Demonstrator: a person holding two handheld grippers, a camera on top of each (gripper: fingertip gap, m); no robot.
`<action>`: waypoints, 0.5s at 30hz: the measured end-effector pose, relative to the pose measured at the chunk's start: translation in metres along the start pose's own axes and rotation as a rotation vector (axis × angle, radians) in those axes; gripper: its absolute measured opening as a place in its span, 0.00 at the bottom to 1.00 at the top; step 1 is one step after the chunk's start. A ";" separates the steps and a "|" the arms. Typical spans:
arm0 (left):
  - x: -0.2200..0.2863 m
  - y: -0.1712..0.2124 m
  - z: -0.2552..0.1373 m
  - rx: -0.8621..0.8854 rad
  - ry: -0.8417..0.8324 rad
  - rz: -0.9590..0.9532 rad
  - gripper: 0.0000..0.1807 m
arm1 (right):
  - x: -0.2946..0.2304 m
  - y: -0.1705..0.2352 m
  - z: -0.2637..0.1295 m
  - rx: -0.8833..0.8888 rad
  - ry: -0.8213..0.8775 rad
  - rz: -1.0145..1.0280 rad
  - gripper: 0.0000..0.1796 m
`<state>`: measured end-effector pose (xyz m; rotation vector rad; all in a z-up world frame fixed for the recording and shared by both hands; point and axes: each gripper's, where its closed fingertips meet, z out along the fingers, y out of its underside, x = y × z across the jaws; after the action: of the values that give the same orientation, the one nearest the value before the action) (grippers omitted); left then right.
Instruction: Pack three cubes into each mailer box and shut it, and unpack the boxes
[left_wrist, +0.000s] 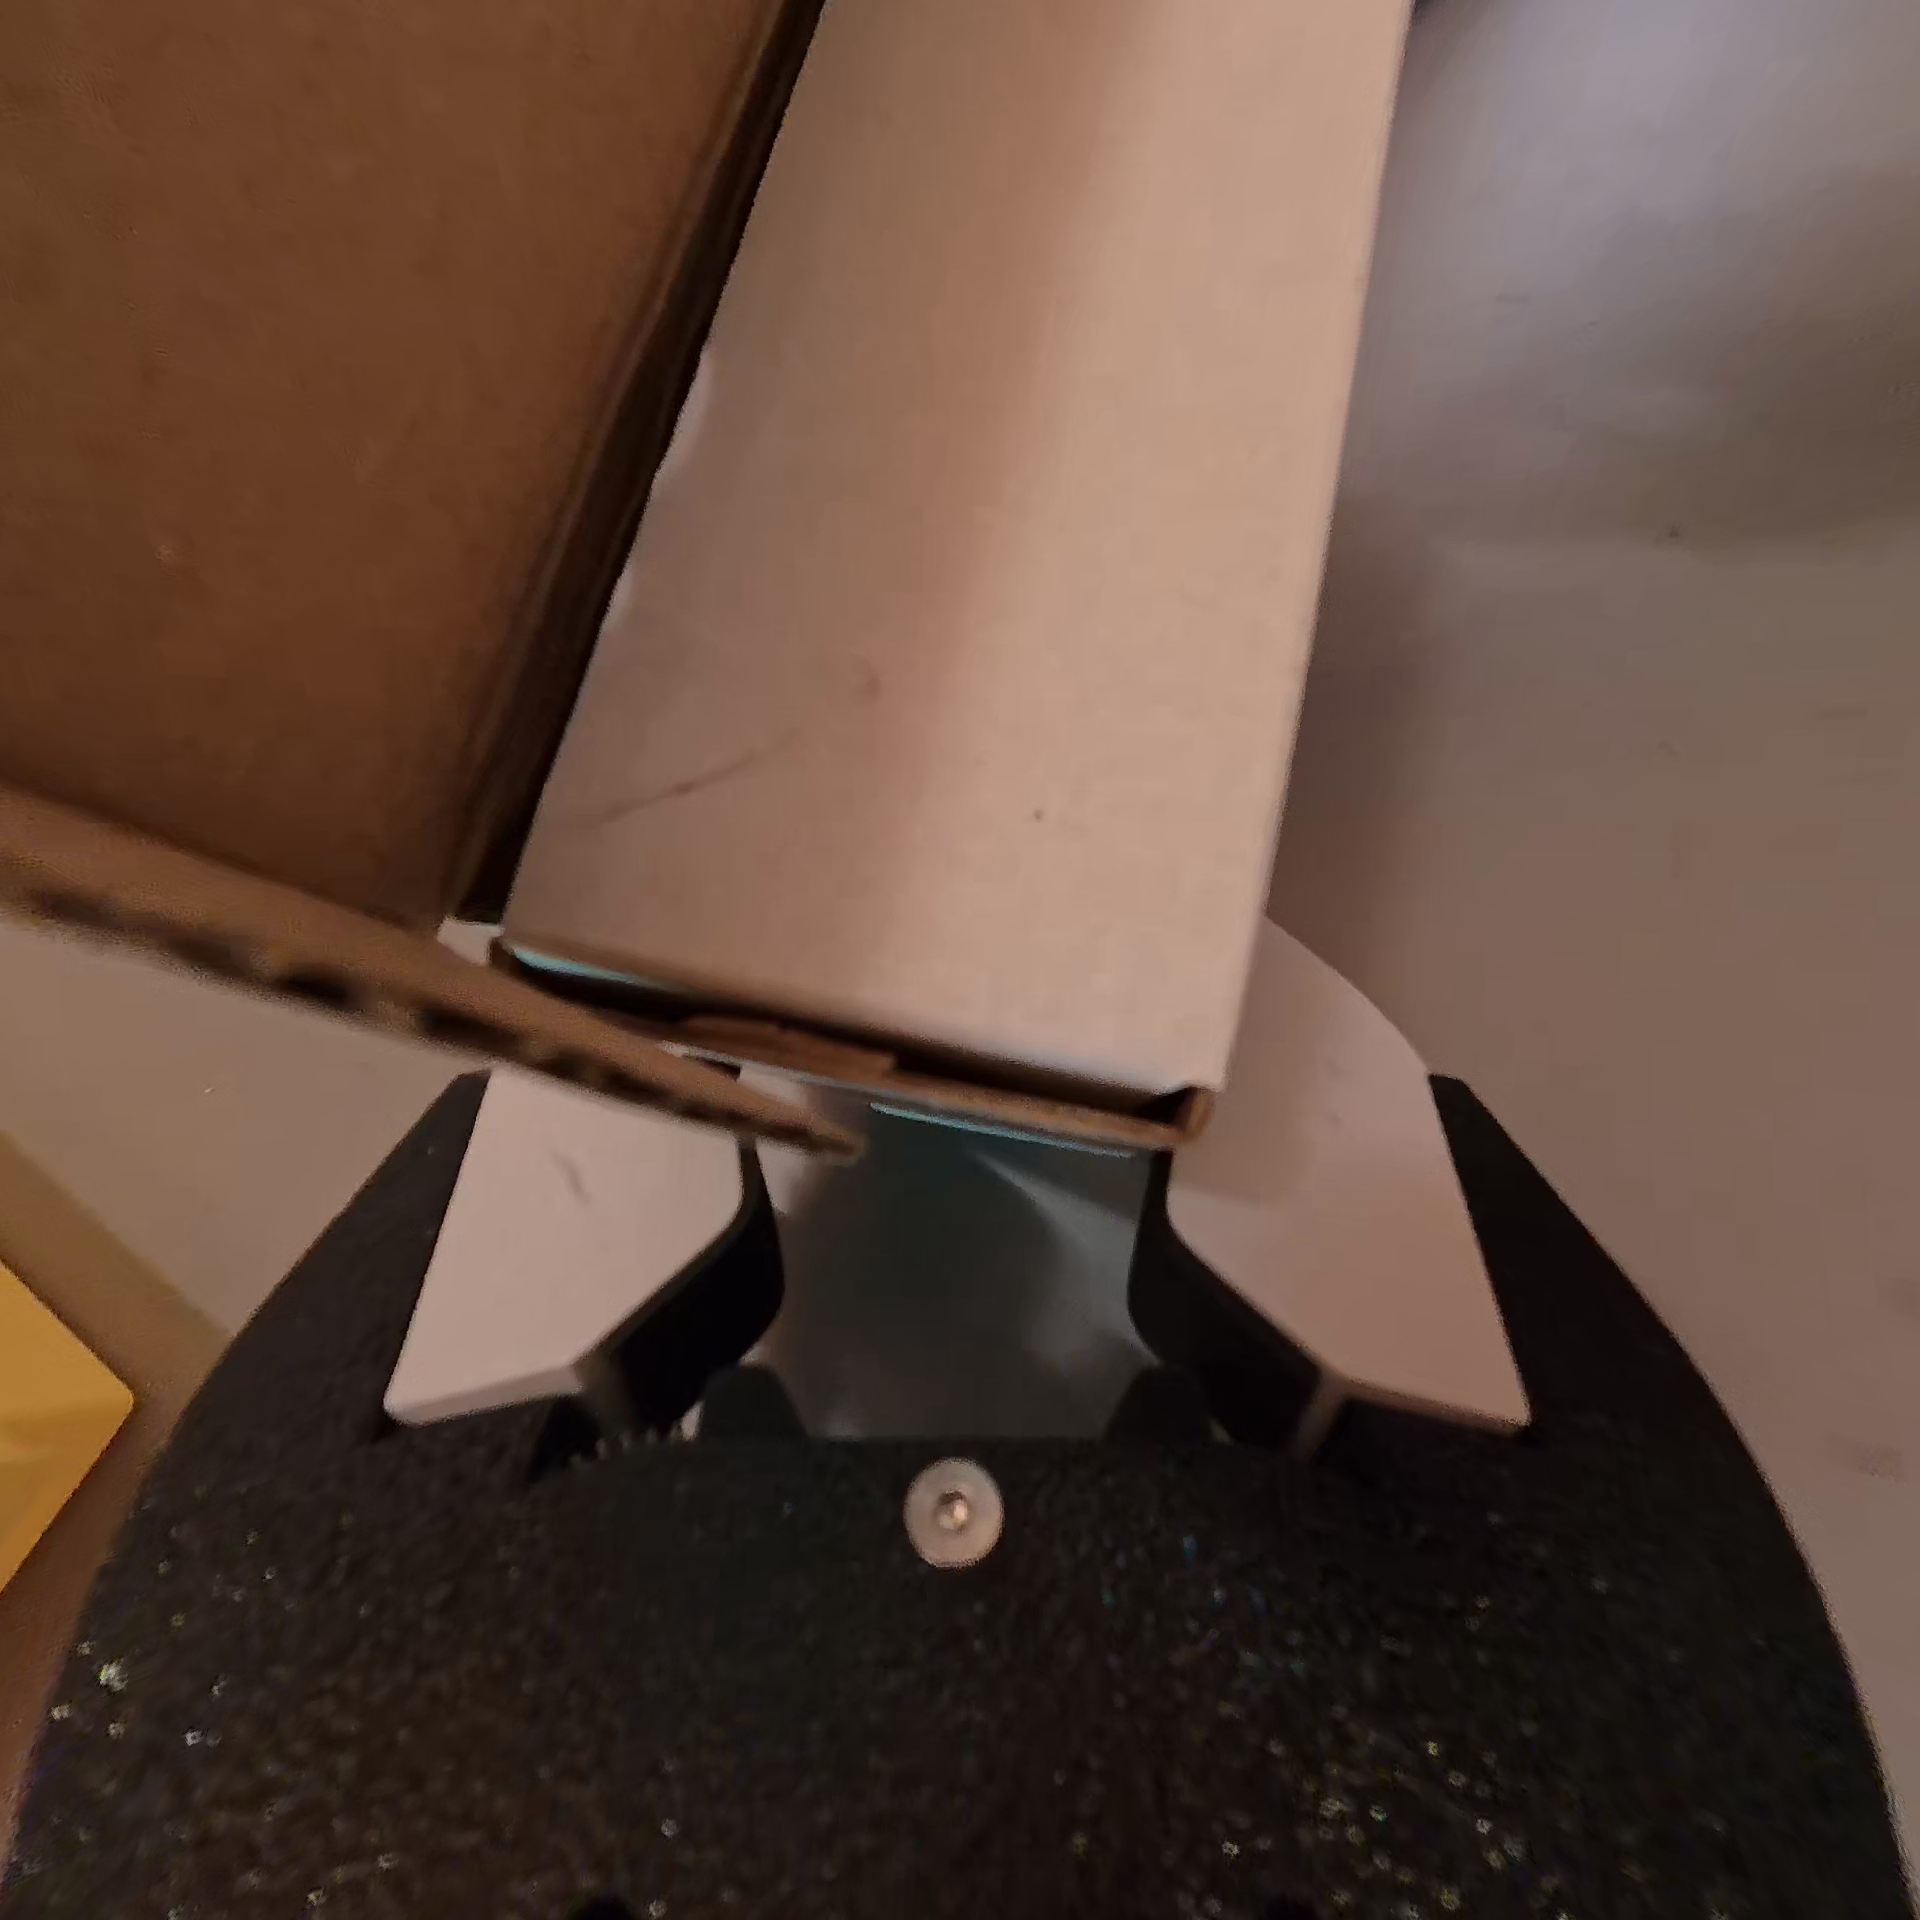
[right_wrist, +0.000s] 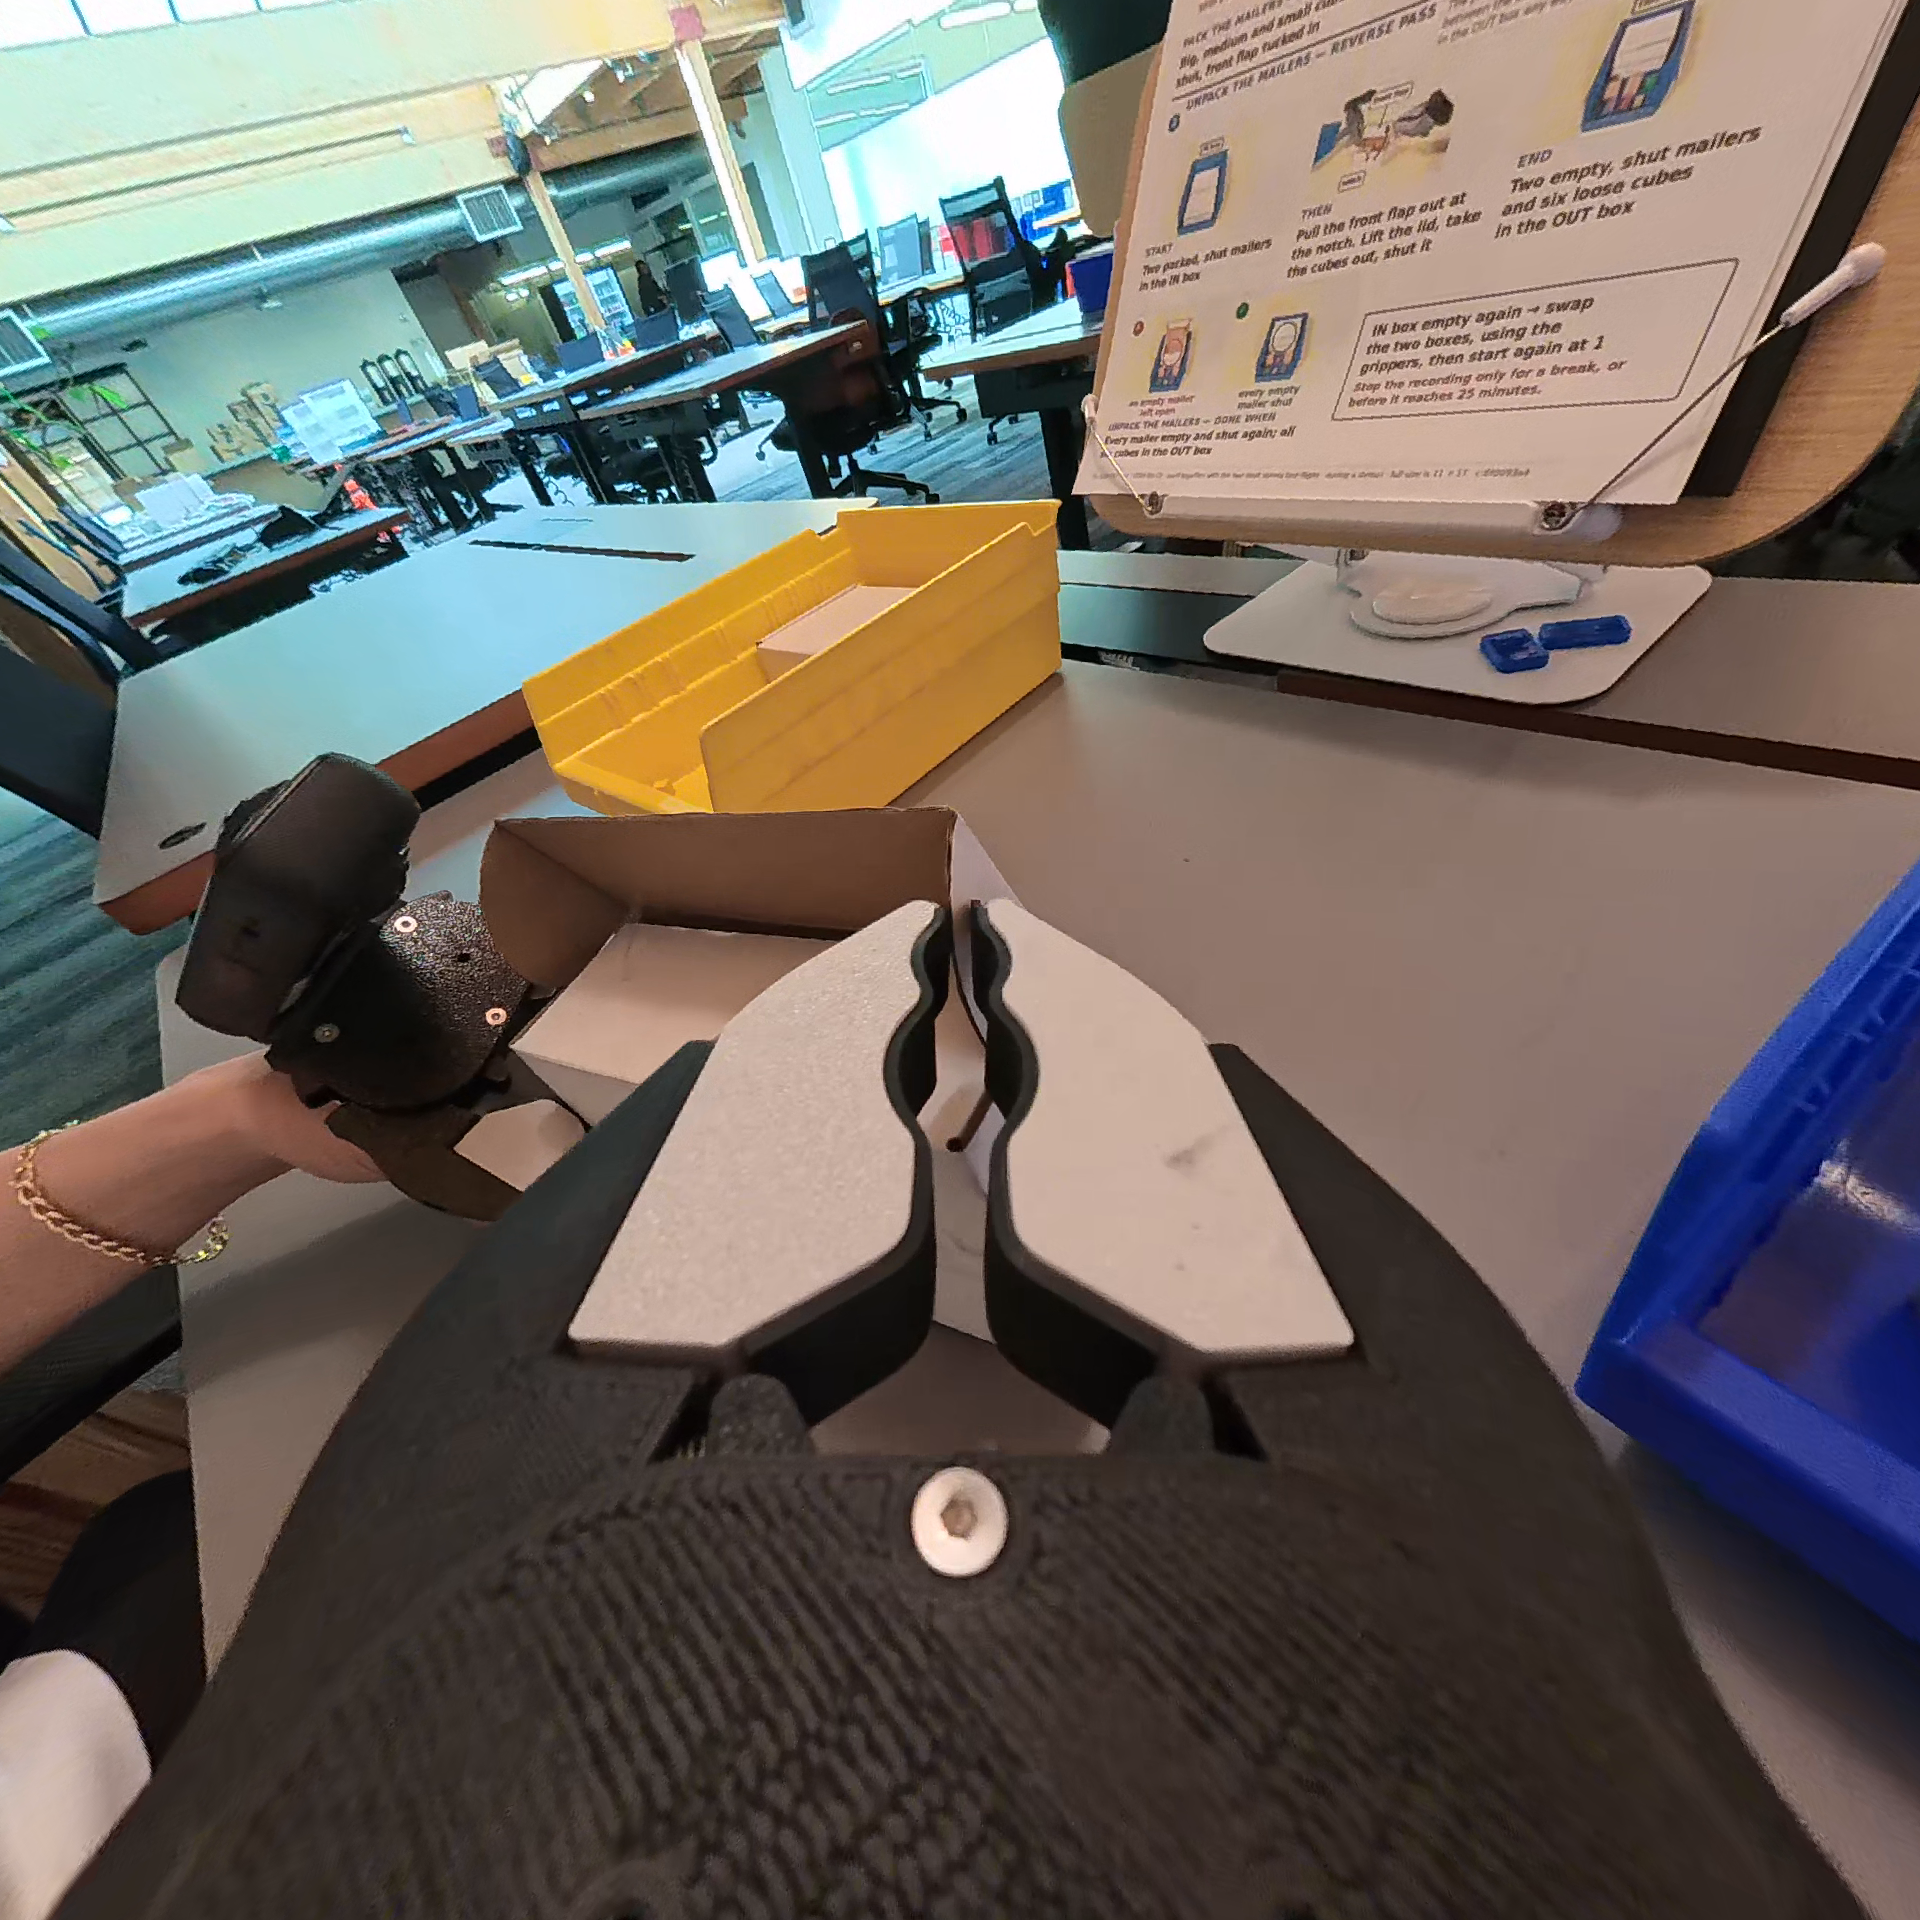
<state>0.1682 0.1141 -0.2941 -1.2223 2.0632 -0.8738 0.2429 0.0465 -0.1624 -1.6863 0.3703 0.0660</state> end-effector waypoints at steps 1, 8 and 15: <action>0.000 0.000 0.000 -0.002 0.001 -0.001 0.46 | 0.000 0.000 0.000 0.000 0.001 0.002 0.02; 0.000 0.001 0.001 -0.035 0.003 0.005 0.46 | 0.001 -0.001 0.000 0.004 0.015 0.018 0.02; 0.000 0.001 0.003 -0.062 0.003 0.017 0.45 | 0.008 0.003 0.000 -0.018 0.049 -0.012 0.02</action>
<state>0.1699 0.1141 -0.2970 -1.2340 2.1145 -0.8099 0.2498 0.0444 -0.1671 -1.7100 0.3975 0.0198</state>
